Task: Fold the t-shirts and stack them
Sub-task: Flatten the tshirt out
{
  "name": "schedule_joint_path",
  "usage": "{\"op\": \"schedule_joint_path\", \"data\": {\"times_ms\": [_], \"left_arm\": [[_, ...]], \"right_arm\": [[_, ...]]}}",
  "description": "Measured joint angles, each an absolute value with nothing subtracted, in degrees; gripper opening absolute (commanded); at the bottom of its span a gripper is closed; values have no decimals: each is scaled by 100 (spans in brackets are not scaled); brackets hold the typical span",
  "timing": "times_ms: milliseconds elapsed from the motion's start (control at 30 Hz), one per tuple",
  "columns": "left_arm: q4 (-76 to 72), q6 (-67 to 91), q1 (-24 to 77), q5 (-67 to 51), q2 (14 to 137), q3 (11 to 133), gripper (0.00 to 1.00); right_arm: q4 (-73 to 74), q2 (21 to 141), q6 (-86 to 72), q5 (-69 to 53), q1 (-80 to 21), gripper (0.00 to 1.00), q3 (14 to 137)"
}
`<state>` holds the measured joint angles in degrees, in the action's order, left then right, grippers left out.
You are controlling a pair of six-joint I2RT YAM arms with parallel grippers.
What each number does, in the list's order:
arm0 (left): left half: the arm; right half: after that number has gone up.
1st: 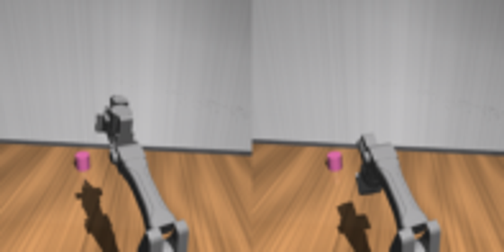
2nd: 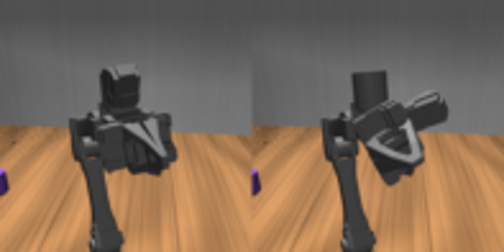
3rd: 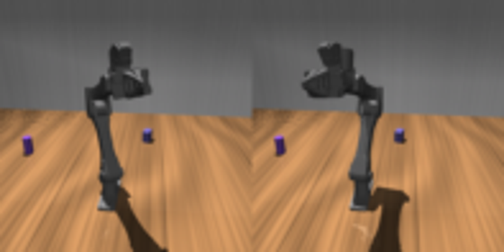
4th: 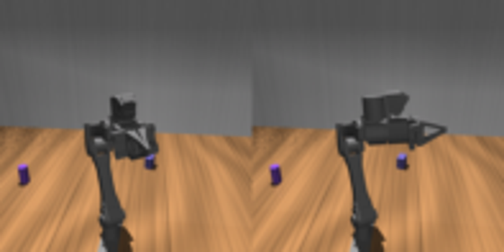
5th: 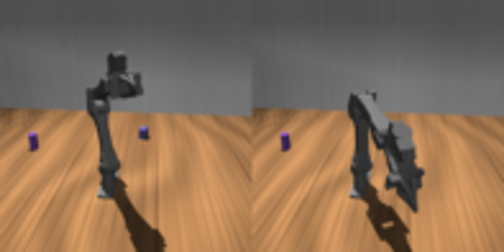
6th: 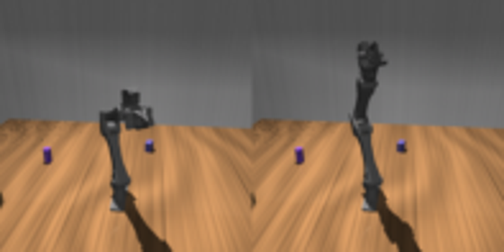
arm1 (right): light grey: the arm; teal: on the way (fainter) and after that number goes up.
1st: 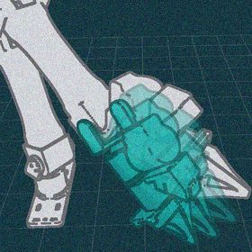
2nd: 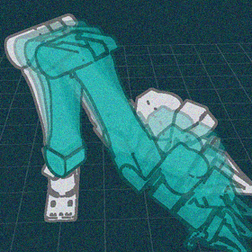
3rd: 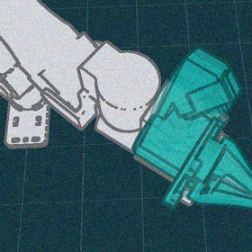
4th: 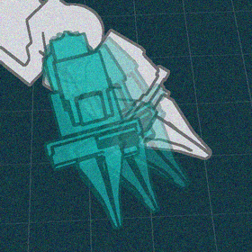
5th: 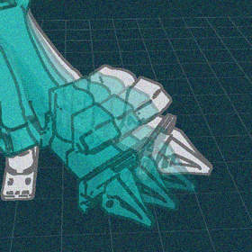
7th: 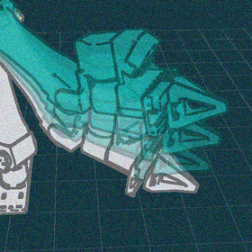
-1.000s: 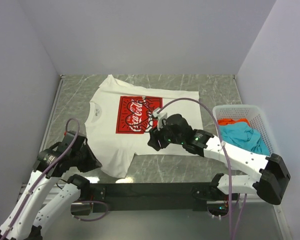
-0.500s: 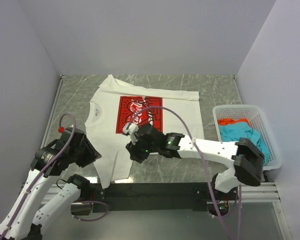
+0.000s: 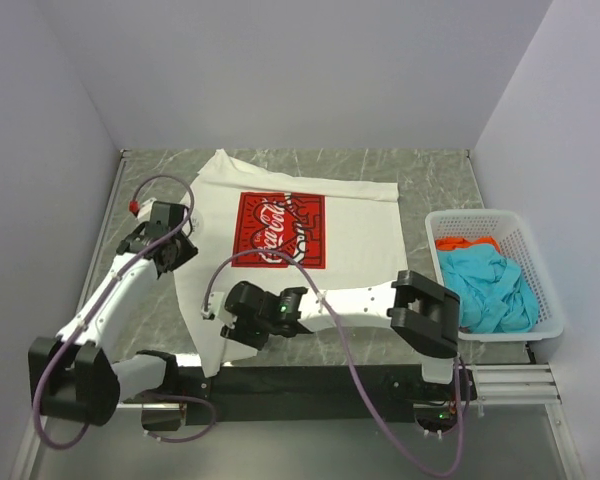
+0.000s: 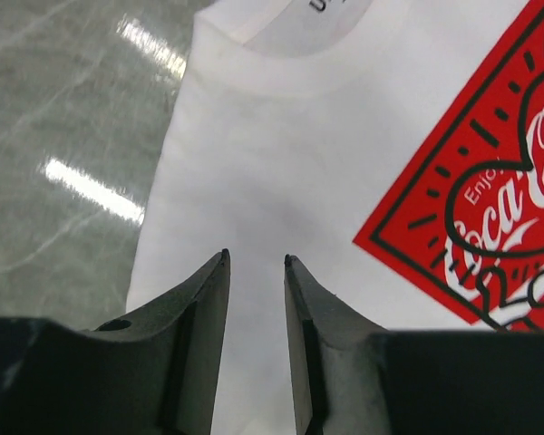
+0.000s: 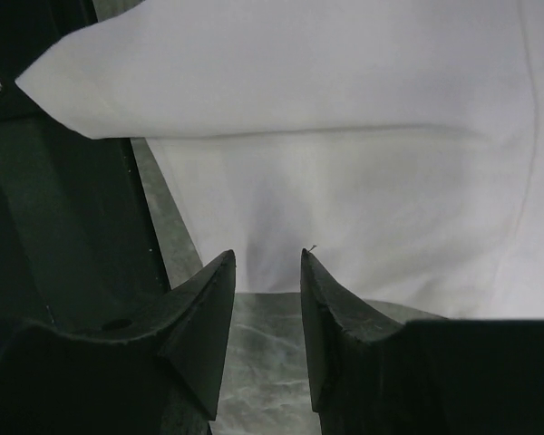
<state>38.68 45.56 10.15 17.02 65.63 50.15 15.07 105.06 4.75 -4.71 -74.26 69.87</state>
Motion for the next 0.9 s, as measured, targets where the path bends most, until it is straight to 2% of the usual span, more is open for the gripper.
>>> {"op": "schedule_joint_path", "data": {"times_ms": [300,500,900], "left_arm": [[2591,3951,849,1629,7964,4930,39],[2287,3809,832,1527,8580,4890,40],[2209,3732,790,1490,8884,4890,41]], "right_arm": [[2043,11041,869,-432,-7664,42,7207],[2534,11091,1068,-576,-7800,42,7369],[3444,11133,1450,-1361,-7815,42,7594]]}}
